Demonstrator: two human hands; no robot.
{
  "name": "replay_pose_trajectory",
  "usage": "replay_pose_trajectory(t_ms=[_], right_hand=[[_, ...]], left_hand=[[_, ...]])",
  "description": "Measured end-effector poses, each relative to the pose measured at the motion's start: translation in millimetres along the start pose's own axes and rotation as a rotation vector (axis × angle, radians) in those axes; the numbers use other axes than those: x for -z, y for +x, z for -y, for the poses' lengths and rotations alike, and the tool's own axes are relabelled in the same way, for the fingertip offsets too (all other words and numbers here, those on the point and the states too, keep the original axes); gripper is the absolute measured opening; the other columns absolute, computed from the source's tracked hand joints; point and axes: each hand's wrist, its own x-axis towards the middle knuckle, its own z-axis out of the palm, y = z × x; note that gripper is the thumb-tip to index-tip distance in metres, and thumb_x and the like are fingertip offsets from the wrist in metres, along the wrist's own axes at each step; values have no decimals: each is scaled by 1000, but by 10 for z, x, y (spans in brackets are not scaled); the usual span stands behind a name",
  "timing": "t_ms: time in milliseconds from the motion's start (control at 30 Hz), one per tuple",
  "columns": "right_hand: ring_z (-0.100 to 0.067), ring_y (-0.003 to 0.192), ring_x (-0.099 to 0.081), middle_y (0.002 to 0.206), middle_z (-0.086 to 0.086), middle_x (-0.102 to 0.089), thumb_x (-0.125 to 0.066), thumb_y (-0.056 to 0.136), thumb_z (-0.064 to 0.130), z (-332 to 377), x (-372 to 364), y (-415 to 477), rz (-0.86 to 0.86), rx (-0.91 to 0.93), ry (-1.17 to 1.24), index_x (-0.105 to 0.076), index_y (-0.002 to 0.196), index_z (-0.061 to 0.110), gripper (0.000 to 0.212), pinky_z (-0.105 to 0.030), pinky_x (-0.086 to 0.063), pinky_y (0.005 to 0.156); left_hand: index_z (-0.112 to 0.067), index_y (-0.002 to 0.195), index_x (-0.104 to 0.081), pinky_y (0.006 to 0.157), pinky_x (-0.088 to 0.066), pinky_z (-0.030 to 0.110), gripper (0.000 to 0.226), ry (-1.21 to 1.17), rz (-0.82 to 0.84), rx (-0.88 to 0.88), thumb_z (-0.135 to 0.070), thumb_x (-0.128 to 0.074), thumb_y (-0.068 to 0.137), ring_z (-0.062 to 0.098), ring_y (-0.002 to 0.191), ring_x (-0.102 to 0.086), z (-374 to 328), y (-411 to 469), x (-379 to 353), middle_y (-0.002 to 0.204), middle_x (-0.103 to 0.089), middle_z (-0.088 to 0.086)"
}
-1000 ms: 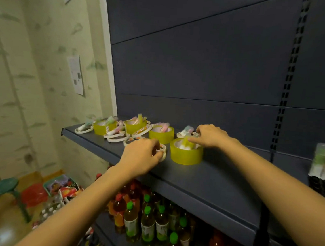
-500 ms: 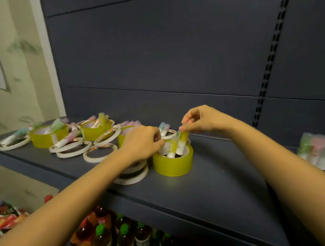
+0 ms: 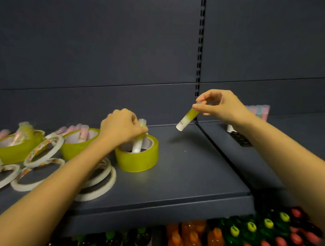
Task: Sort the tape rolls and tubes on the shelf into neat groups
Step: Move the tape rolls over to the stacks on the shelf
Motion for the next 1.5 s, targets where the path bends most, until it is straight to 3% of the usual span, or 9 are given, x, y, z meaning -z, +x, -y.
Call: replay_pose_trajectory(t_ms=[133, 300, 433, 567, 633, 867, 1067, 1333, 1500], right_hand=[[-8, 70, -60, 72, 5, -61, -76, 77, 18, -45, 320, -218, -114, -24, -102, -65, 82, 19, 12, -10, -51, 62], [-8, 73, -62, 76, 5, -63, -78, 76, 23, -153, 807, -396, -221, -43, -233, -67, 87, 18, 16, -23, -52, 72], [-5, 70, -59, 76, 9, -63, -78, 75, 25, -328, 1130, -415, -256, -24, -281, -66, 82, 25, 14, -13, -46, 65], [-10, 75, -59, 84, 3, -66, -77, 77, 19, -577, 1328, -340, -234, 6, -305, -68, 89, 19, 15, -16, -48, 70], [-8, 73, -57, 87, 6, -65, -75, 79, 16, -702, 1390, -277, -209, 44, -290, -68, 91, 18, 15, -11, -46, 68], [-6, 75, -58, 94, 7, -64, -75, 79, 15, -1099, 1480, -42, -146, 178, -257, -69, 94, 19, 17, -7, -45, 69], [-10, 79, -59, 95, 5, -63, -75, 79, 16, -1274, 1461, 69, -109, 223, -263, -71, 98, 17, 19, -20, -49, 75], [-12, 79, -60, 95, 5, -65, -75, 79, 18, -1346, 1501, 191, -54, 210, -278, -71, 100, 17, 22, -35, -52, 85], [-11, 75, -61, 90, 4, -67, -78, 75, 17, -1352, 1504, 235, -48, 197, -271, -69, 98, 16, 24, -34, -53, 84]], left_hand=[[-18, 64, -58, 63, -35, 29, 28, -93, -106, -148, -42, -67, 74, 26, 76, -56, -282, -9, 161, 72, -63, 0], [-19, 73, -65, 65, -45, 31, 19, -185, -12, -276, -38, -69, 74, 22, 74, -64, -823, -12, 131, 74, -67, -1], [-23, 77, -62, 69, -51, 33, 13, -223, 30, -349, -33, -70, 74, 20, 76, -63, -1248, -20, -87, 73, -63, -6], [-25, 79, -59, 65, -43, 27, 18, -251, 18, -326, -34, -73, 73, 16, 76, -59, -1648, 32, -381, 67, -56, -15], [-26, 78, -60, 65, -40, 26, 18, -267, 15, -306, -36, -74, 73, 14, 76, -58, -1824, 57, -541, 68, -58, -15], [-27, 90, -69, 75, -48, 30, 12, -266, -35, -216, -33, -67, 80, 16, 89, -61, -2152, 129, -1004, 81, -62, -10], [-22, 108, -66, 78, -48, 34, 27, -194, -95, -196, -36, -59, 87, 21, 95, -61, -2301, 167, -1160, 95, -69, -5], [-20, 108, -55, 71, -45, 32, 27, -119, -126, -204, -35, -61, 86, 21, 85, -60, -2421, 277, -1242, 85, -65, -7], [-17, 102, -50, 70, -46, 33, 25, -90, -113, -227, -34, -62, 86, 24, 82, -61, -2427, 299, -1295, 89, -67, -3]])
